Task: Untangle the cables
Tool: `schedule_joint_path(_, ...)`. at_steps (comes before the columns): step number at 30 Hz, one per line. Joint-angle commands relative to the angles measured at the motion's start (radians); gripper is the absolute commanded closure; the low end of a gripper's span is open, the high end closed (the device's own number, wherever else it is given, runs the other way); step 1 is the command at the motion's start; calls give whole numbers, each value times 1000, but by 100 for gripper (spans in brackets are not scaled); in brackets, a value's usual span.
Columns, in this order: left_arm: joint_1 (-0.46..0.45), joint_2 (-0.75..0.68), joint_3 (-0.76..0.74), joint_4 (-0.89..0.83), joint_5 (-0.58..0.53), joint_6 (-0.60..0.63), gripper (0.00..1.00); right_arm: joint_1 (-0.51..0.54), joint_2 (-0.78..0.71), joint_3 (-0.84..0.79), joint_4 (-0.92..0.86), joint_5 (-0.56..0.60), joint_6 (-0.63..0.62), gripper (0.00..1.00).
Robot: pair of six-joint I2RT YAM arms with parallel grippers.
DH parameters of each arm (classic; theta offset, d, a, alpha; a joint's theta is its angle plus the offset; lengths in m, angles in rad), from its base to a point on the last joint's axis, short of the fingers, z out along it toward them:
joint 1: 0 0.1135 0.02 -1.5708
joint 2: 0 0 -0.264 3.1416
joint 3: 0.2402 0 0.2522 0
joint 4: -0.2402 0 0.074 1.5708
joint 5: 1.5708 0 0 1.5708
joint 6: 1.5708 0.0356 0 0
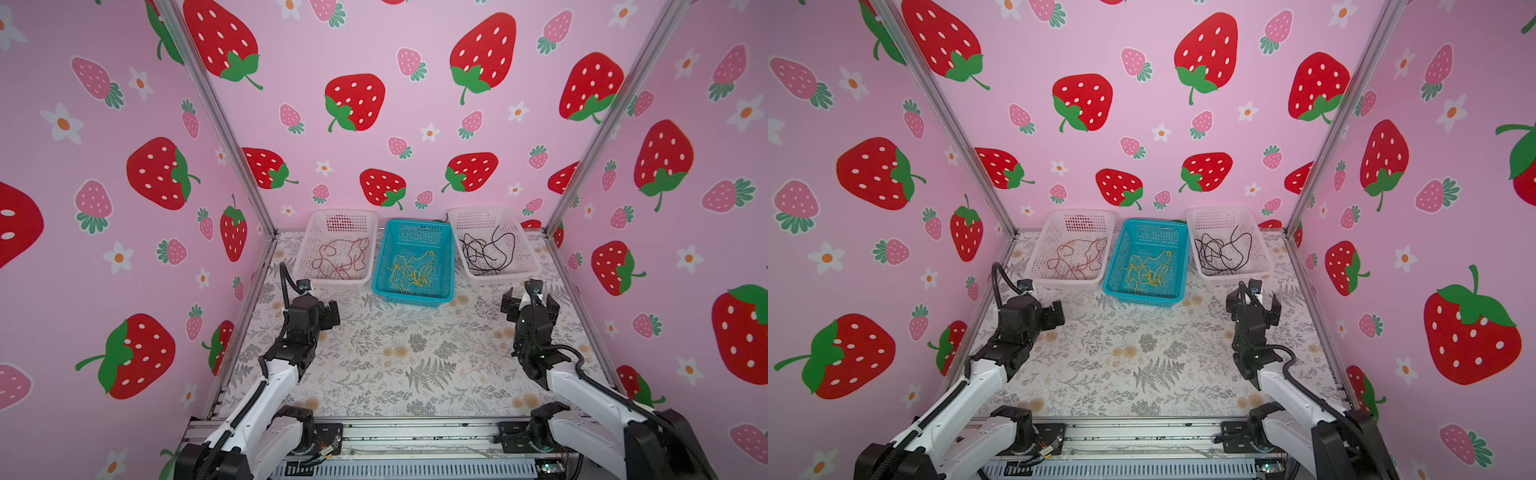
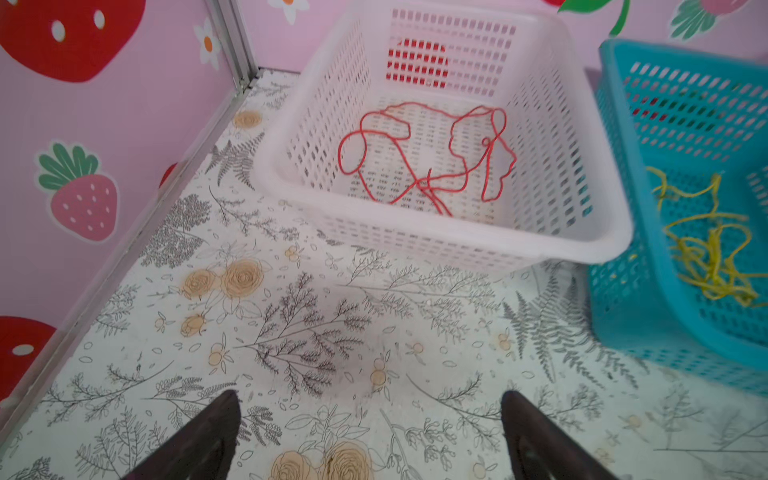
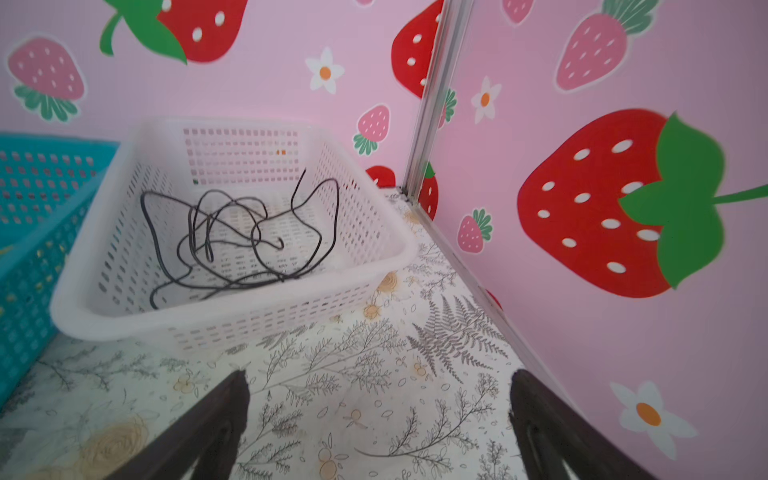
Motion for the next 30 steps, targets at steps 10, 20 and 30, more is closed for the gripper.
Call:
schedule_joint_path(10, 109, 137, -85, 399, -13, 67, 1, -121, 203, -67, 431, -140, -75, 1)
schedule_joint_path(20, 141, 326, -116, 663, 38, 73, 1, -145, 329, -65, 543, -156, -95, 1)
schedule_joint_path(30, 148, 509, -93, 839, 103, 94, 1, -193, 415, -48, 589, -156, -44, 1)
